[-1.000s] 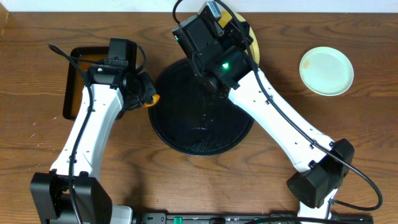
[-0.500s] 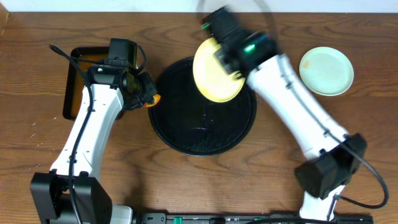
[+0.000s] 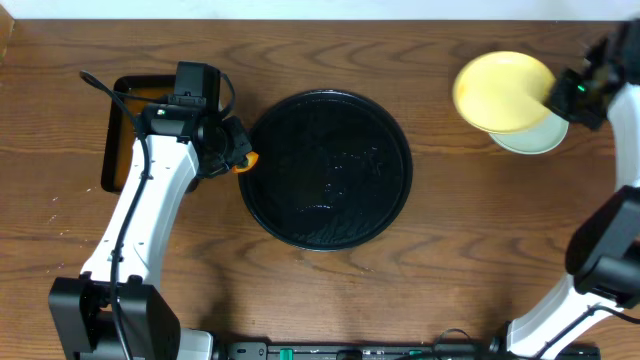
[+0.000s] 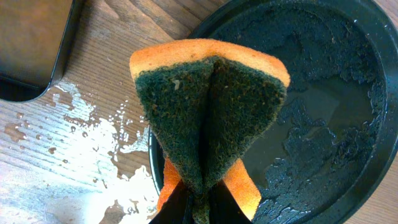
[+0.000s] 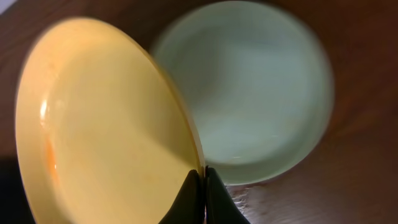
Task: Clean dirty plates on tray and stack at the side
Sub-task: 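Carry the yellow plate right and place it on the green plate stack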
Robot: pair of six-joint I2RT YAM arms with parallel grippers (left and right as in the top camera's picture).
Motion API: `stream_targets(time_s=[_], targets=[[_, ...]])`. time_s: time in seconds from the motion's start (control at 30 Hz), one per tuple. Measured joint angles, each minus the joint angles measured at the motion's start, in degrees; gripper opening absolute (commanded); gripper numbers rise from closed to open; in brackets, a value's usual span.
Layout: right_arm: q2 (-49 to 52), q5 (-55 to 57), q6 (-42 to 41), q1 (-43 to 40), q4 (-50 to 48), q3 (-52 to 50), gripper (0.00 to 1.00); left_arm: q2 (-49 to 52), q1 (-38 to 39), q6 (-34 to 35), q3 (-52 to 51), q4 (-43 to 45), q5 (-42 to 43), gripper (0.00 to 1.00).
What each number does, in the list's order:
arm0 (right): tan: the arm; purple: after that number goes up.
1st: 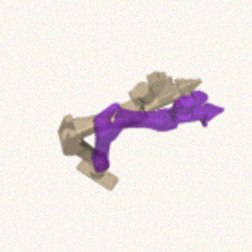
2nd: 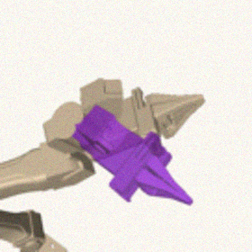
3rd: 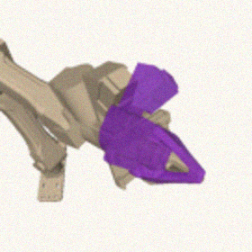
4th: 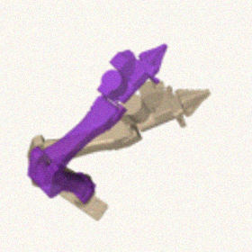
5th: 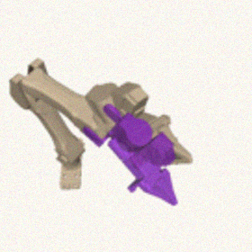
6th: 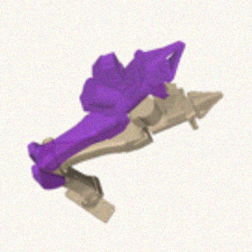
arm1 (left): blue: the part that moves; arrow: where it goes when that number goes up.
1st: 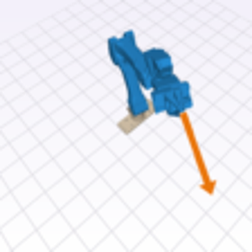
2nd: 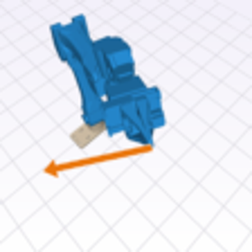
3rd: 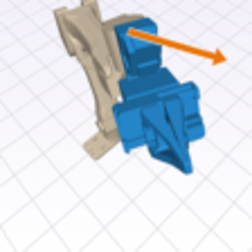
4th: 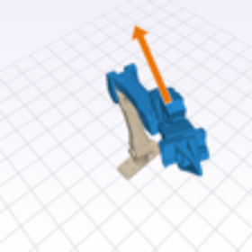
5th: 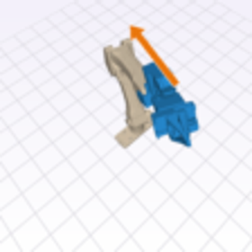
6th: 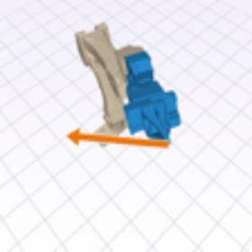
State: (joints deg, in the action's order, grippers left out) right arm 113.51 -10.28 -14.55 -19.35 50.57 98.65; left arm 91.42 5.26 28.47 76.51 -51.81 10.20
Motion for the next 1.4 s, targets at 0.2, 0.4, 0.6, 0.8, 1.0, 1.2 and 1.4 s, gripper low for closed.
stream_targets(time_s=[0.2, 0.4, 0.6, 0.8, 1.0, 1.2, 1.4], targets=[[0.1, 0.4, -2.7, -6.7, -6.2, -4.6, 0.11, 0.0, 0.0, 0.0, 0.0, -0.1, 0.0, 0.08], [0.1, -1.0, -4.5, -5.7, -7.5, -4.7, 0.49, 0.0, 0.0, 0.0, 0.0, 0.2, 0.0, 0.08], [0.1, -12.8, -0.4, -1.9, -2.7, -4.7, 0.73, 0.0, 0.0, -0.4, 0.0, 4.0, -0.5, 0.08], [0.1, -20.4, 6.7, 12.7, 3.4, -4.7, 0.99, 0.8, -1.4, -1.6, -0.1, 11.5, -11.2, 0.08], [0.1, -17.4, 5.7, 31.5, 1.4, -4.7, 0.99, 8.3, -9.7, -2.8, -0.1, 20.1, -16.5, 0.15], [0.1, -8.0, 1.3, 45.6, -1.2, -4.8, 0.99, 16.2, -17.2, -3.2, -0.2, 22.6, -17.5, 0.6], [0.1, -4.8, -0.6, 48.3, -1.3, -4.8, 0.99, 15.1, -20.0, -3.3, -0.2, 23.0, -17.4, 0.64]])
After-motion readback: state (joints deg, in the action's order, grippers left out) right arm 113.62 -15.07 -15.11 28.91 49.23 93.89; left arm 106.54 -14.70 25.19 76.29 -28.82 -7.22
